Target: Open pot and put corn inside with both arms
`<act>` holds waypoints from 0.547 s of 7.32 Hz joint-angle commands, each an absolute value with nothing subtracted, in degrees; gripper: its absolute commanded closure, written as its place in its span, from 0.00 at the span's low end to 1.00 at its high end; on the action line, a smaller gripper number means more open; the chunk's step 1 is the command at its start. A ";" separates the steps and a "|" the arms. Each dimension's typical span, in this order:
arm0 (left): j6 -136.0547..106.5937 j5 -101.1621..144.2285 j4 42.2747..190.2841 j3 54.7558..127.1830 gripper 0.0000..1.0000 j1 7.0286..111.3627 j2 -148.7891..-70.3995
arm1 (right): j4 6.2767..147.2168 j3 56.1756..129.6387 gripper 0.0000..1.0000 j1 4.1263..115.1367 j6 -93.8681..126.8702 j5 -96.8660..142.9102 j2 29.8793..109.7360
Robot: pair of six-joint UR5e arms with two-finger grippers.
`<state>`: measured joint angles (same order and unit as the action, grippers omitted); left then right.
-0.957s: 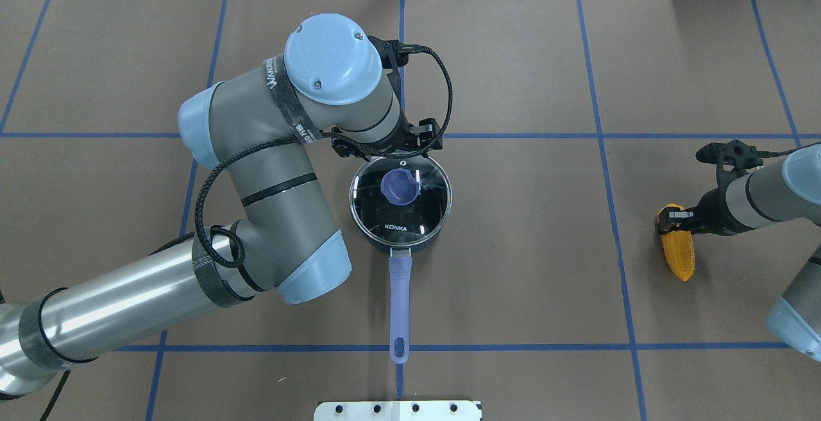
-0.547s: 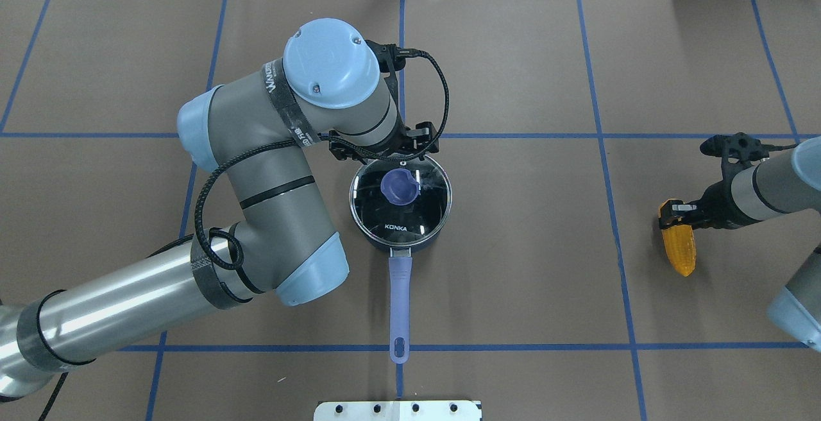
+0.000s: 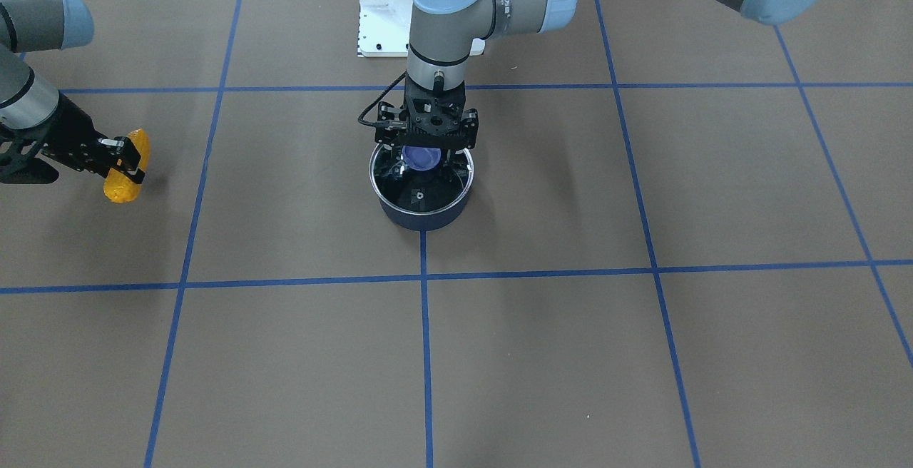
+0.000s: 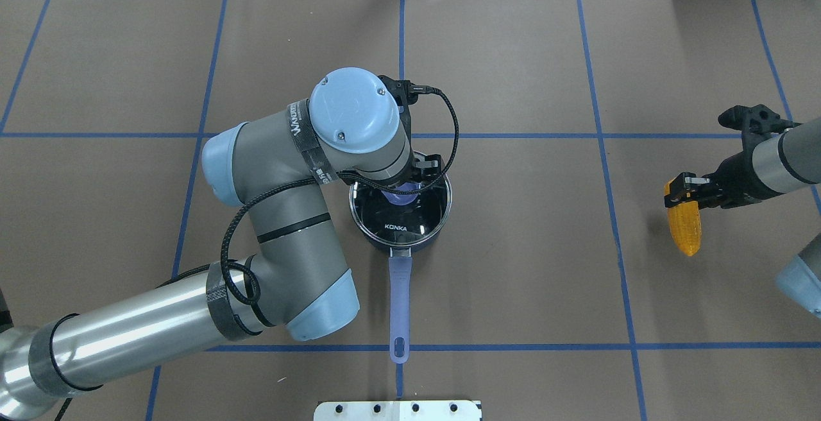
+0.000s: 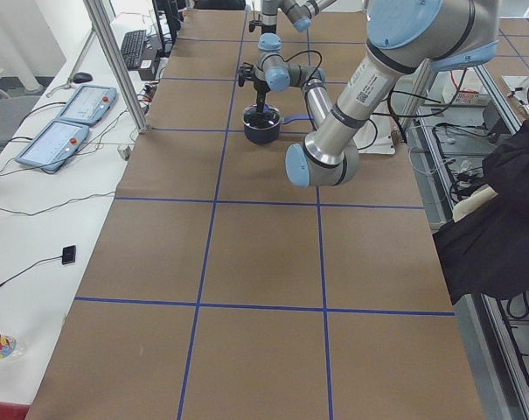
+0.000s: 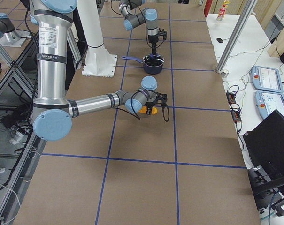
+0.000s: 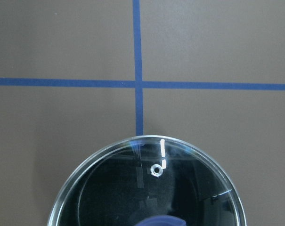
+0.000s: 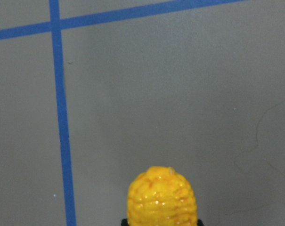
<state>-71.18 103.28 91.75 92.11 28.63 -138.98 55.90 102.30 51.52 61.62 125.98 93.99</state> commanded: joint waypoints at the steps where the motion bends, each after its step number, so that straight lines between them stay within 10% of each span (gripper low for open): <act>1: -71.10 103.10 91.76 91.93 0.18 28.30 -138.96 | 55.90 102.22 0.63 51.85 61.70 126.21 93.69; 4: -71.10 103.10 91.67 91.93 0.39 28.30 -138.96 | 55.90 102.22 0.62 52.12 61.61 126.21 93.60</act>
